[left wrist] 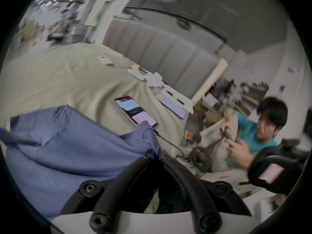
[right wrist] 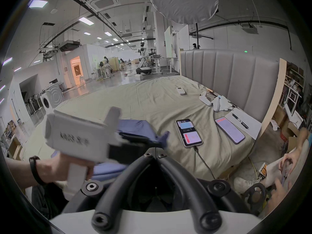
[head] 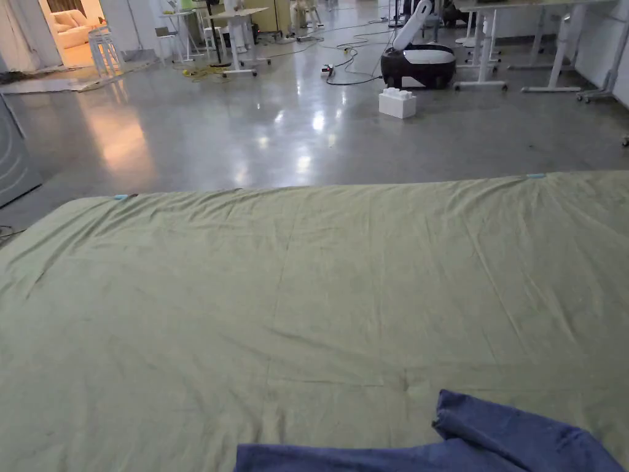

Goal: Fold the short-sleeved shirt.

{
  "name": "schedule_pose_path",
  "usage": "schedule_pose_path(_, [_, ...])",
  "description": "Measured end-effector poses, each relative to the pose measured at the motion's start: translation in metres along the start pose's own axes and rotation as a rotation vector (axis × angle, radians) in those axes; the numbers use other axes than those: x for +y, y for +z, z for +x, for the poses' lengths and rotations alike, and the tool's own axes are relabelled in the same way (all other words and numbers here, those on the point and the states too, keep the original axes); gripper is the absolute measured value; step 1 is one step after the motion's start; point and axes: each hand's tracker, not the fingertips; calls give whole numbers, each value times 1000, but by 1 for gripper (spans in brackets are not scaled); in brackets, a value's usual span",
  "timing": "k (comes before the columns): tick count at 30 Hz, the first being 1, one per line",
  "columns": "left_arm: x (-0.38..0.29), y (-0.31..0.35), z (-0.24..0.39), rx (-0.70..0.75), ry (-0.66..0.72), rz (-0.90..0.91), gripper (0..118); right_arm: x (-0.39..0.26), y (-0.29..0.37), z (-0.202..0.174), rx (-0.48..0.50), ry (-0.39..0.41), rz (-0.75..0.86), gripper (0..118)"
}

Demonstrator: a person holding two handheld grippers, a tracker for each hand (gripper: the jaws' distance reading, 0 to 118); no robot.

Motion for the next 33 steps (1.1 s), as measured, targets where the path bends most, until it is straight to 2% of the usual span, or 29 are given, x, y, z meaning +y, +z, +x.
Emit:
schedule_pose_path(2, [-3, 6, -6, -6, 66, 3, 66, 1, 1, -1, 18, -8, 8, 0])
schedule_pose_path(3, [-3, 23, -11, 19, 102, 24, 85, 1, 0, -1, 30, -6, 13, 0])
schedule_pose_path(6, [1, 100, -28, 115, 106, 167, 85, 10, -8, -10, 74, 22, 37, 0])
schedule_pose_path(10, [-3, 244, -39, 426, 38, 391, 85, 36, -16, -34, 170, 38, 132, 0])
schedule_pose_path(14, [-19, 372, -11, 784, -18, 555, 85, 59, -13, -56, 236, 68, 214, 0])
schedule_pose_path(17, [-47, 427, 12, 946, -40, 676, 85, 69, -7, -64, 260, 70, 246, 0])
schedule_pose_path(19, [-64, 448, 21, 1016, 0, 657, 85, 73, -2, -67, 283, 61, 258, 0])
schedule_pose_path(21, [-80, 458, 33, 1070, 12, 652, 80, 76, 5, -68, 299, 80, 275, 0])
schedule_pose_path(22, [-86, 462, 41, 1102, -1, 649, 71, 76, 9, -69, 298, 104, 294, 0])
schedule_pose_path(24, [-91, 463, 53, 1163, -13, 608, 46, 77, 17, -69, 285, 143, 333, 0])
schedule_pose_path(25, [-94, 462, 59, 1190, -27, 588, 39, 76, 21, -68, 290, 147, 338, 0])
schedule_pose_path(26, [-98, 461, 64, 1201, -38, 580, 27, 76, 24, -68, 289, 149, 350, 0])
schedule_pose_path(27, [-102, 459, 69, 1212, -41, 593, 11, 76, 28, -69, 288, 149, 363, 0])
schedule_pose_path(30, [-110, 456, 77, 1200, -9, 582, 2, 76, 34, -69, 282, 144, 372, 0])
schedule_pose_path(33, [-113, 455, 78, 1183, 26, 575, 0, 75, 35, -68, 282, 146, 375, 0])
